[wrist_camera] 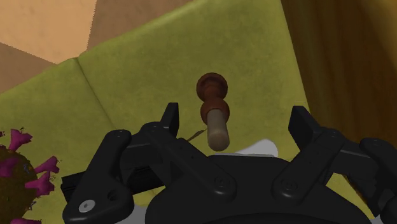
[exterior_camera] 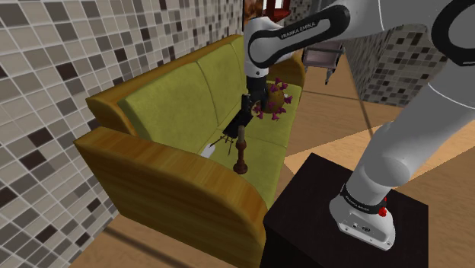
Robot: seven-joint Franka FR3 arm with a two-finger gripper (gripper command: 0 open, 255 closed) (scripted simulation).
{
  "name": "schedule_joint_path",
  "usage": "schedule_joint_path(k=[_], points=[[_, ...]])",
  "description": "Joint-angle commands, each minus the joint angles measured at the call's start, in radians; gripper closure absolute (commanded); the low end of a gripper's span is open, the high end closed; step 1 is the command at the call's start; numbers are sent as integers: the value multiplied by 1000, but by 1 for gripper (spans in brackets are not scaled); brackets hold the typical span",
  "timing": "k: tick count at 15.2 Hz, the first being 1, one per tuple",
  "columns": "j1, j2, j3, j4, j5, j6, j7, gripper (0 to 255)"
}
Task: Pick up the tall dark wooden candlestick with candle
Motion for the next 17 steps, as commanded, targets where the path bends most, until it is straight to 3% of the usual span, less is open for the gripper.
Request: schedule_joint_path(k=[1,7,17], points=[[-2,80,1,34,-9,30,3,0],[-6,330,-1,190,-41,77,15,0],[-5,398,-3,161,-46,171,17,0]])
